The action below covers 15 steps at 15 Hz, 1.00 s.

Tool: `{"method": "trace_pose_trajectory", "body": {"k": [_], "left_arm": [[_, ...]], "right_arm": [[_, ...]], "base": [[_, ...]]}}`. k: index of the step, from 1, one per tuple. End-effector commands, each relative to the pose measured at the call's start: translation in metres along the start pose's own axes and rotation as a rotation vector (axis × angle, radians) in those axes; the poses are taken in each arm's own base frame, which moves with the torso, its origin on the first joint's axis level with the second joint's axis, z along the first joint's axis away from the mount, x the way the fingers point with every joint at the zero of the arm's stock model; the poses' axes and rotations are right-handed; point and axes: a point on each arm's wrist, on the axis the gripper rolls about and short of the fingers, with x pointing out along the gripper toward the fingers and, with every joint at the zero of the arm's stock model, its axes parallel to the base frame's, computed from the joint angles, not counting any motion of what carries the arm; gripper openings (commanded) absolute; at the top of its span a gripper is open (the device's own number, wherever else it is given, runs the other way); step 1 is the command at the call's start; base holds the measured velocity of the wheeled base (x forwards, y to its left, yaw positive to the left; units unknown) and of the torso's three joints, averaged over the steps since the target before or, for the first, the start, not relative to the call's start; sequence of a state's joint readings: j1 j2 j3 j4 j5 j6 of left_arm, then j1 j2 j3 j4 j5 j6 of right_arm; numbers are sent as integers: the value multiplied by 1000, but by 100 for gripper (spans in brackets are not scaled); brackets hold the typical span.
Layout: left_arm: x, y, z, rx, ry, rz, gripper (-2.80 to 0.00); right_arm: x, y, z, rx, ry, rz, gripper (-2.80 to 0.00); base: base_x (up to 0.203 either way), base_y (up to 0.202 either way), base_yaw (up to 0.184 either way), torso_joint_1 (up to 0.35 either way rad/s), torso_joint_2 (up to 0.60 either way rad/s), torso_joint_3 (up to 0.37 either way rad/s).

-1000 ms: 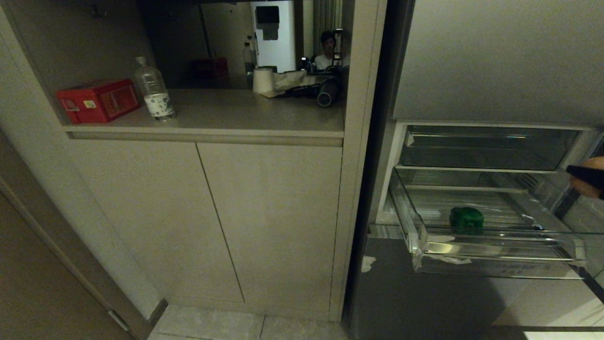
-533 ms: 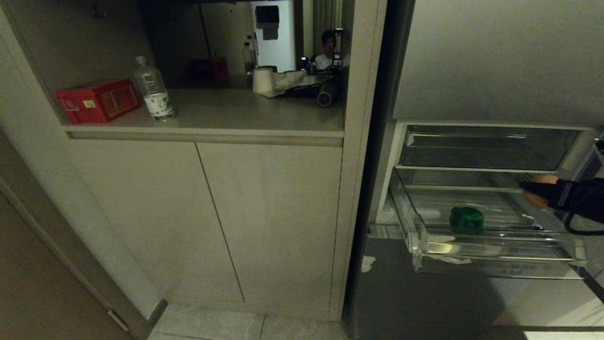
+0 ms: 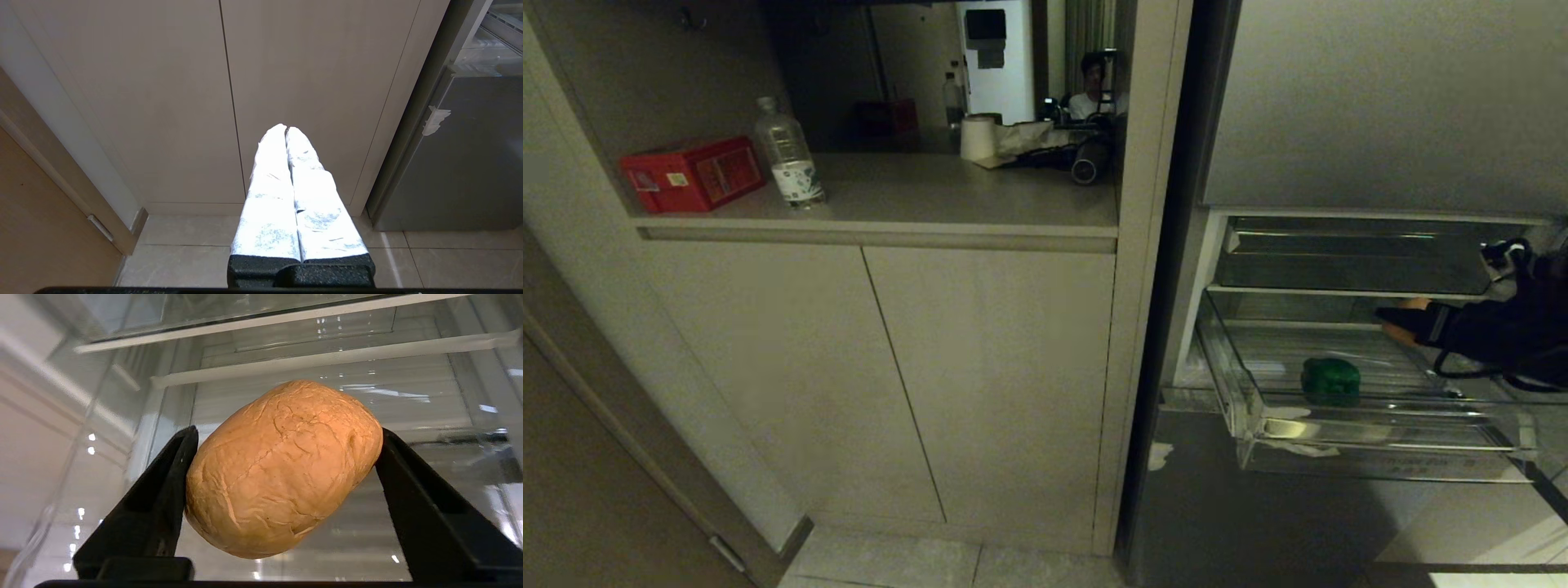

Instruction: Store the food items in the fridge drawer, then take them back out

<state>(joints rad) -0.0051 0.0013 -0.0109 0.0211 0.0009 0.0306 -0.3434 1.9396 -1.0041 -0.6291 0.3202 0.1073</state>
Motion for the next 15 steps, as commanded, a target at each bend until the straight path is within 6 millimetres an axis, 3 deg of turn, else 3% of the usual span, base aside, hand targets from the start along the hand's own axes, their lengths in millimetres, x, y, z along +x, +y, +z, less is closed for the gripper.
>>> {"method": "trace_pose_trajectory", "body": {"k": [1,7,8,12,15], "left_arm": [[0,0,0,0,2,1,-280],[0,0,0,0,1,1,-280],[0,0,0,0,1,0,-280],[0,0,0,0,1,1,-280],[0,0,0,0,1,1,-280]], "right_arm": [[27,-10,-14,33,24,0,0],[21,-8,-10,32,-28,5,-6],[11,-5,-12,39,-19,4,-280],[-56,17,-15,43,-16,5,-280],[-114,32,-40,57,27,-27,-280]], "base": [[0,0,0,0,0,0],[0,0,0,0,0,0],[0,0,0,0,0,0],[0,0,0,0,0,0],[0,0,0,0,0,0]]}}
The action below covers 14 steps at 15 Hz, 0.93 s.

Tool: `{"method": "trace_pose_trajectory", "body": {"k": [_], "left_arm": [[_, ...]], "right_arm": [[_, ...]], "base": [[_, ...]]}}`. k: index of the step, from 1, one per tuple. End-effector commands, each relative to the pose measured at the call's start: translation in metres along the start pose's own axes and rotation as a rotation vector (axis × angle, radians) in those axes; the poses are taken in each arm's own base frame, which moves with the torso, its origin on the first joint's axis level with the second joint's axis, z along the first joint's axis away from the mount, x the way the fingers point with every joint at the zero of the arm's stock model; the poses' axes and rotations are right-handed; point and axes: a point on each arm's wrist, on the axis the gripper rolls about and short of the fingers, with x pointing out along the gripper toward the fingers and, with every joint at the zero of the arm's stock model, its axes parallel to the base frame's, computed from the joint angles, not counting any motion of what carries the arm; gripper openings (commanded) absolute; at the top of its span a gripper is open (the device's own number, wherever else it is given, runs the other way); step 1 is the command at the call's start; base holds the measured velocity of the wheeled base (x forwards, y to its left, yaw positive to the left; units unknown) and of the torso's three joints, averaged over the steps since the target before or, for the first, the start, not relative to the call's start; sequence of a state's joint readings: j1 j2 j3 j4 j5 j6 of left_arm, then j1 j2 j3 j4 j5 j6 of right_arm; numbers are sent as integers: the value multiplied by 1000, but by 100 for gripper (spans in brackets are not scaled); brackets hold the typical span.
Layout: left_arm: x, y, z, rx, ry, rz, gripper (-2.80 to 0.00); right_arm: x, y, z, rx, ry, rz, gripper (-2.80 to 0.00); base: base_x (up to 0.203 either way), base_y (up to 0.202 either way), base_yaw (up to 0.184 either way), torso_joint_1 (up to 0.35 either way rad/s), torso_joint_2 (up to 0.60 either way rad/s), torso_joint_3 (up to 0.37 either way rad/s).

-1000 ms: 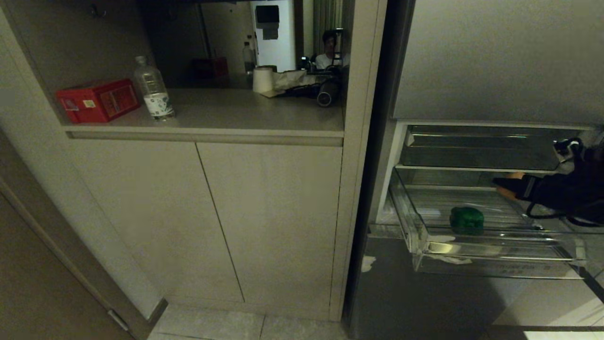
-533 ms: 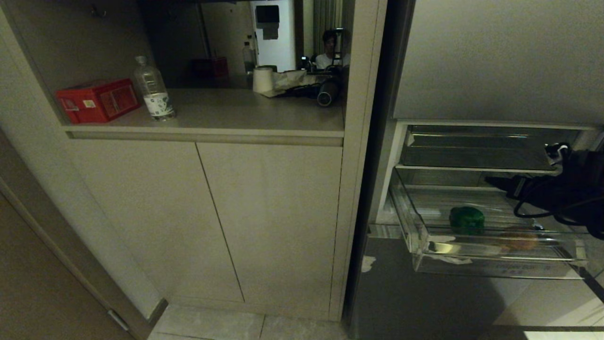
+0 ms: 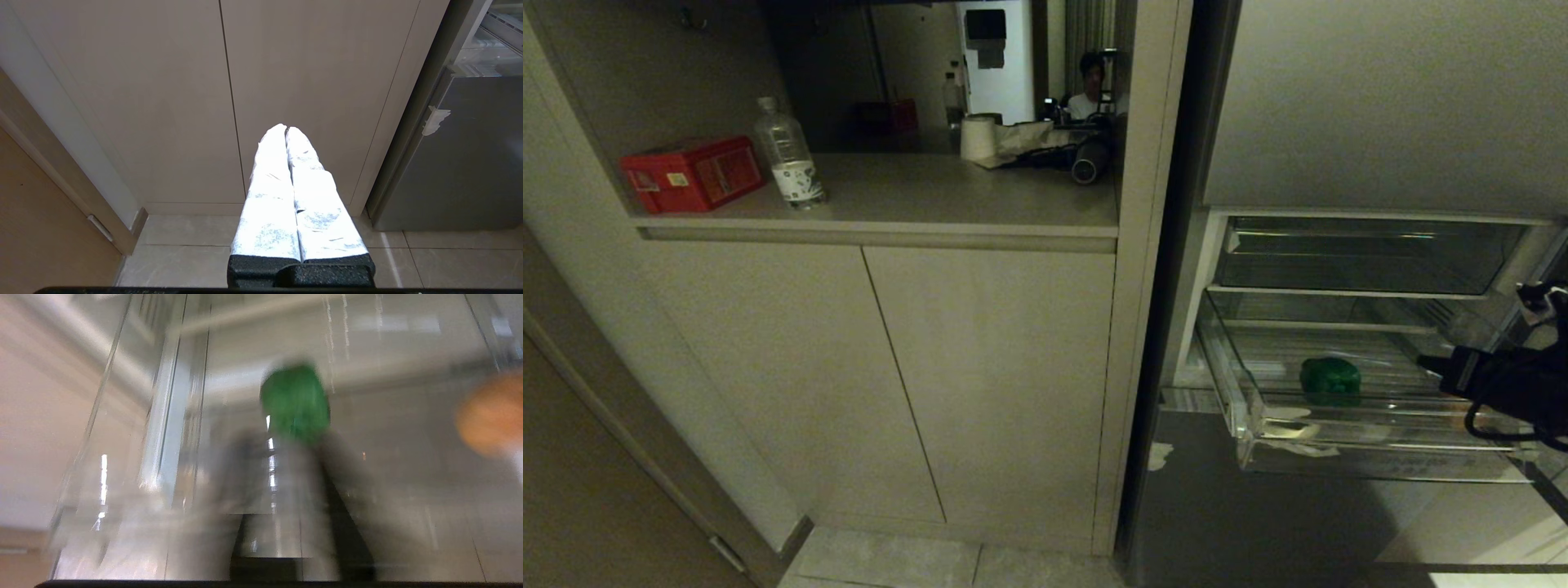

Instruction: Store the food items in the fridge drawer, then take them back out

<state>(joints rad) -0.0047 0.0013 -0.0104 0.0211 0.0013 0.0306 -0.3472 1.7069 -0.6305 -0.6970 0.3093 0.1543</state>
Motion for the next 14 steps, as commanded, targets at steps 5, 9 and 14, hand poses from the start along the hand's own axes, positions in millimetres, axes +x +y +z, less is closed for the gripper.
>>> {"method": "trace_pose_trajectory", "body": {"k": [5,9,14], "left_arm": [[0,0,0,0,0,0,-280],[0,0,0,0,2,-1,-280],[0,0,0,0,2,-3,-280]], "right_arm": [[-61,5,-73,-40,199,-136,-280],[-7,-12,-75,-61,294,-161,-280],[77,-11,-65,-116,282,-116,-280]], "base": [[0,0,0,0,0,0],[0,0,0,0,0,0],[0,0,0,0,0,0]]}}
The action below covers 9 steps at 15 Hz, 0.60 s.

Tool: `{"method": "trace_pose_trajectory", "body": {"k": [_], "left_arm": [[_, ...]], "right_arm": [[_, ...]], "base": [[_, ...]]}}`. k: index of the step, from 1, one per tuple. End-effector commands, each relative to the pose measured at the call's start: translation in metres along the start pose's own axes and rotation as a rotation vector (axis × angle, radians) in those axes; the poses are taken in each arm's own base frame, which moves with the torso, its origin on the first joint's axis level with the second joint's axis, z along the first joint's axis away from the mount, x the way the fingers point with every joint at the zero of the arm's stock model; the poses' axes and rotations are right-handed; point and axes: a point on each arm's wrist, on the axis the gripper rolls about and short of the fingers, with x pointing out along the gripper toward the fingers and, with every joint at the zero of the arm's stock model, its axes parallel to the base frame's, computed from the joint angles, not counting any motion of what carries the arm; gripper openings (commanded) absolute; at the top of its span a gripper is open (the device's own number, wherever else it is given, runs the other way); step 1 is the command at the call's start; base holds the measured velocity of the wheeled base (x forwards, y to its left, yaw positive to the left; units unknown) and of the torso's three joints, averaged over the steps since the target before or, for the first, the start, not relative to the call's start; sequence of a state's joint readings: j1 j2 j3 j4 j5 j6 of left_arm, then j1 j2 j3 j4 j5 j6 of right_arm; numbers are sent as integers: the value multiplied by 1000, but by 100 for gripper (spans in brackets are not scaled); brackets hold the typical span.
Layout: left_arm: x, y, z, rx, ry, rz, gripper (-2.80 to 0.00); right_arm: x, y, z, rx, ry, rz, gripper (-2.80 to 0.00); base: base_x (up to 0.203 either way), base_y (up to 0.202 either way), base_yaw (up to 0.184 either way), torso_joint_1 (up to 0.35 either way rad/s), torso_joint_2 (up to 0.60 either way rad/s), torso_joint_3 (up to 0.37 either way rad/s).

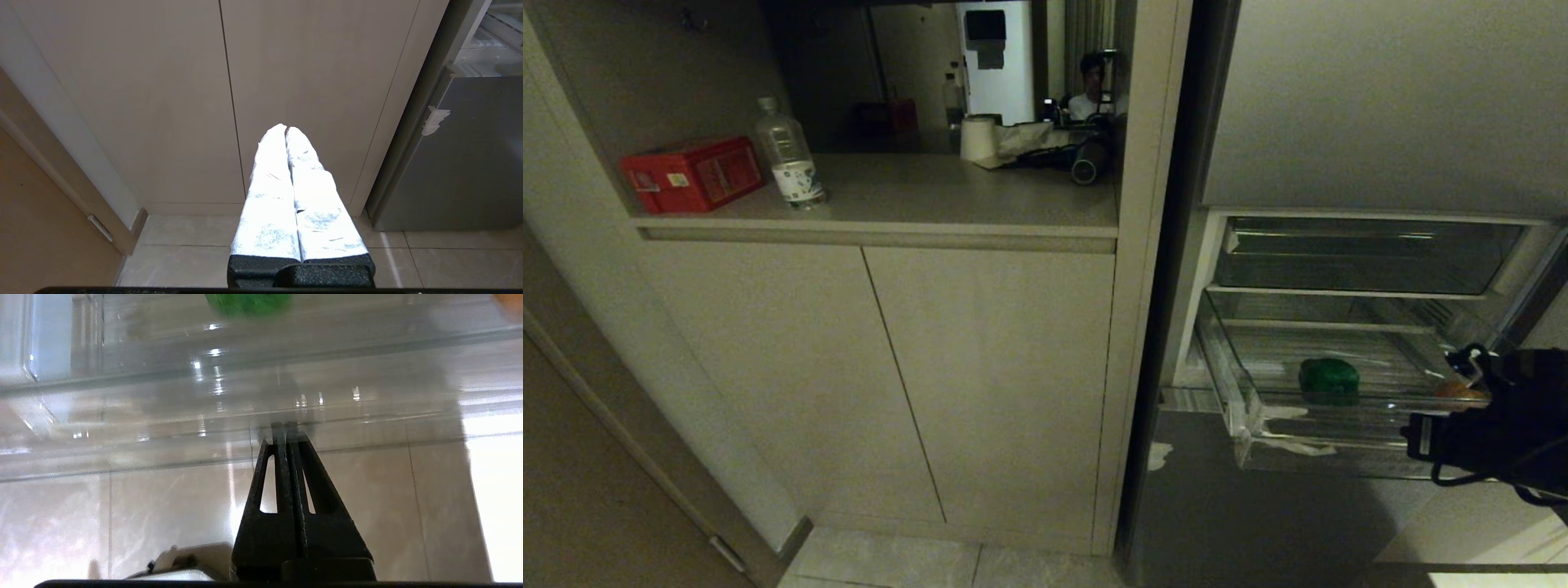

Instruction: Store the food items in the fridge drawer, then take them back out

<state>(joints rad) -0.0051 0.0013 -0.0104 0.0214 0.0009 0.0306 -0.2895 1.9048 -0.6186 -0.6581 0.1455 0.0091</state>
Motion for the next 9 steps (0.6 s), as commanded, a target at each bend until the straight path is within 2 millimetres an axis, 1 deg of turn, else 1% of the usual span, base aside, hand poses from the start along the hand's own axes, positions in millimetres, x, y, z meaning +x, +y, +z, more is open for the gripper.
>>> {"method": "trace_pose_trajectory", "body": {"k": [1,4,6,7,9], "left_arm": [[0,0,0,0,0,1,-280],[0,0,0,0,1,0,-280],[0,0,0,0,0,0,-280],[0,0,0,0,0,1,-280],[0,0,0,0,1,0,-280]], "right_arm": [[50,6,3,-12,26,33,-280],[88,16,13,-27,-13,79,-280],[111,27,22,-26,-110,124,-280],[115,34,27,-5,-164,149,-280],[115,40,36,37,-242,177,-280]], "base": [[0,0,0,0,0,0],[0,0,0,0,0,0],[0,0,0,0,0,0],[0,0,0,0,0,0],[0,0,0,0,0,0]]}}
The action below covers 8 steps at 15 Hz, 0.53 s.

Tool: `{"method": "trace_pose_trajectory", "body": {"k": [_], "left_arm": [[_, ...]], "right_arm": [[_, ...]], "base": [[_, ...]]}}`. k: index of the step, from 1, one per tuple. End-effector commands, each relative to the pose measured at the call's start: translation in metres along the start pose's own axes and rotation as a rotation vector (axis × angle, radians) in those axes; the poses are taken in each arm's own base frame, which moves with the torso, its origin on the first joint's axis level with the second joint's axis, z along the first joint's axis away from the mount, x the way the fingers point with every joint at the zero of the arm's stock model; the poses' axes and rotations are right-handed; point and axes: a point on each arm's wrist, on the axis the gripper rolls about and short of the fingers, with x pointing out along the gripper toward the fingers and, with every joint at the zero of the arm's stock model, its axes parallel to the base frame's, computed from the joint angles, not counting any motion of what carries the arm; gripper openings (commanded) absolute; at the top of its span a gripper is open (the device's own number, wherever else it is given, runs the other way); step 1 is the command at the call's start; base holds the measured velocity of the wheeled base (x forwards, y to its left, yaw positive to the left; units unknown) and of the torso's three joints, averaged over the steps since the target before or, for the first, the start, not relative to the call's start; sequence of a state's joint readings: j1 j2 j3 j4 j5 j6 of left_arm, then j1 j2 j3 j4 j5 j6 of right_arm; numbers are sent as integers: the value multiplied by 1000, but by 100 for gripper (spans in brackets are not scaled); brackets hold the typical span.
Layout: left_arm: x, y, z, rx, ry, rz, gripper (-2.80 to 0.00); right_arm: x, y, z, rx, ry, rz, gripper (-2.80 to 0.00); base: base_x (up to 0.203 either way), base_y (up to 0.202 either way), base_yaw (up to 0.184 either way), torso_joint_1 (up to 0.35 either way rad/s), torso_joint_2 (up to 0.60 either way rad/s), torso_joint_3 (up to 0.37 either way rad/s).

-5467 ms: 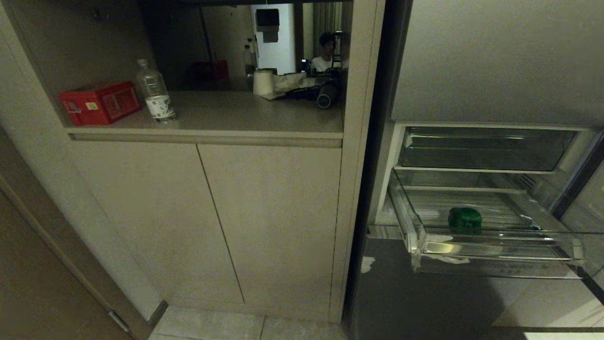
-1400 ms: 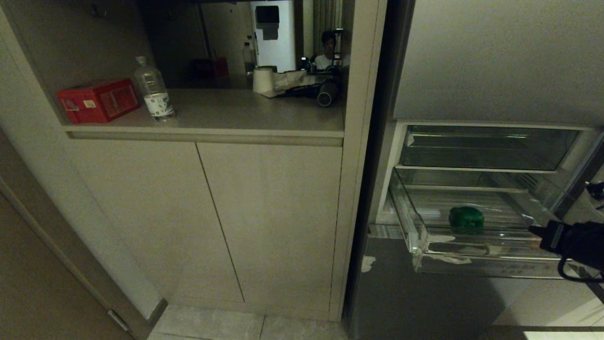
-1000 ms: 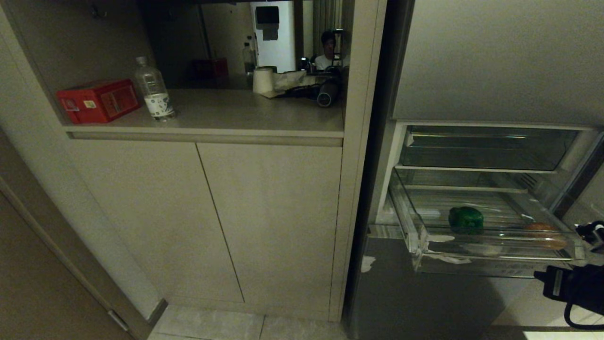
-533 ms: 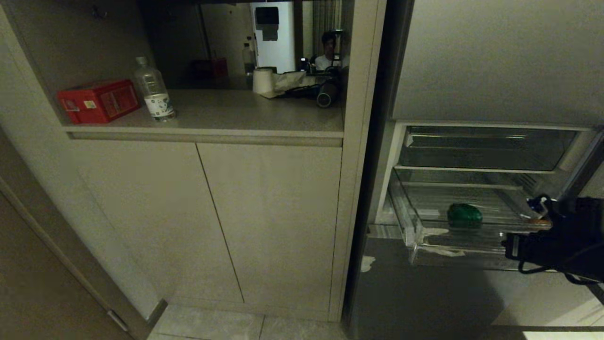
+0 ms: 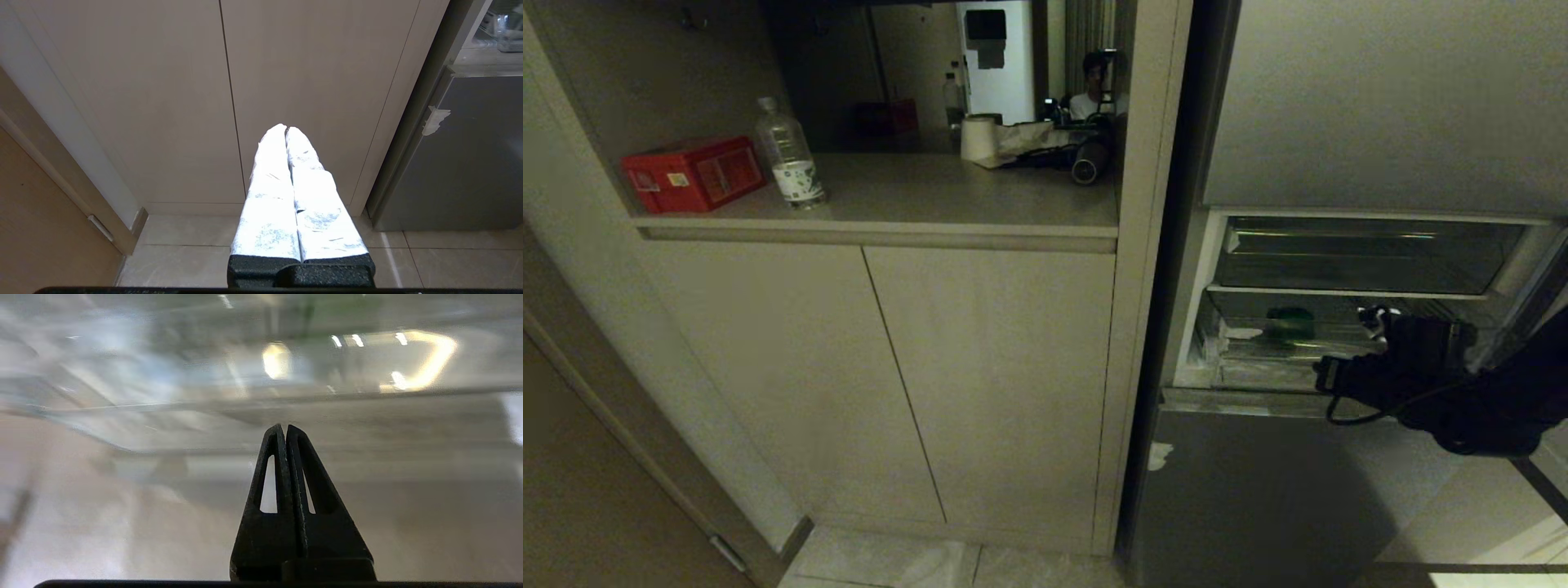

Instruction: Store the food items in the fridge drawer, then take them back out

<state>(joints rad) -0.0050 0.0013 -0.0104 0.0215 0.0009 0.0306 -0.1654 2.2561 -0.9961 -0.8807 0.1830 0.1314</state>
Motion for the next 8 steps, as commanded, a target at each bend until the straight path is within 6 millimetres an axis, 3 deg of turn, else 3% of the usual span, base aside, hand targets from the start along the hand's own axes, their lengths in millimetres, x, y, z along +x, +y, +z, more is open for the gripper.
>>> {"method": "trace_pose_trajectory", "body": {"k": [1,4,8], "left_arm": [[0,0,0,0,1,0,-280],[0,0,0,0,0,1,-280],[0,0,0,0,0,1,-280]], "right_arm": [[7,3,-1,38,-50,20,-280],[-4,8,17,115,-135,47,-280],[-25,12,17,125,-126,67,-280]], "base": [[0,0,0,0,0,0],[0,0,0,0,0,0],[0,0,0,0,0,0]]}}
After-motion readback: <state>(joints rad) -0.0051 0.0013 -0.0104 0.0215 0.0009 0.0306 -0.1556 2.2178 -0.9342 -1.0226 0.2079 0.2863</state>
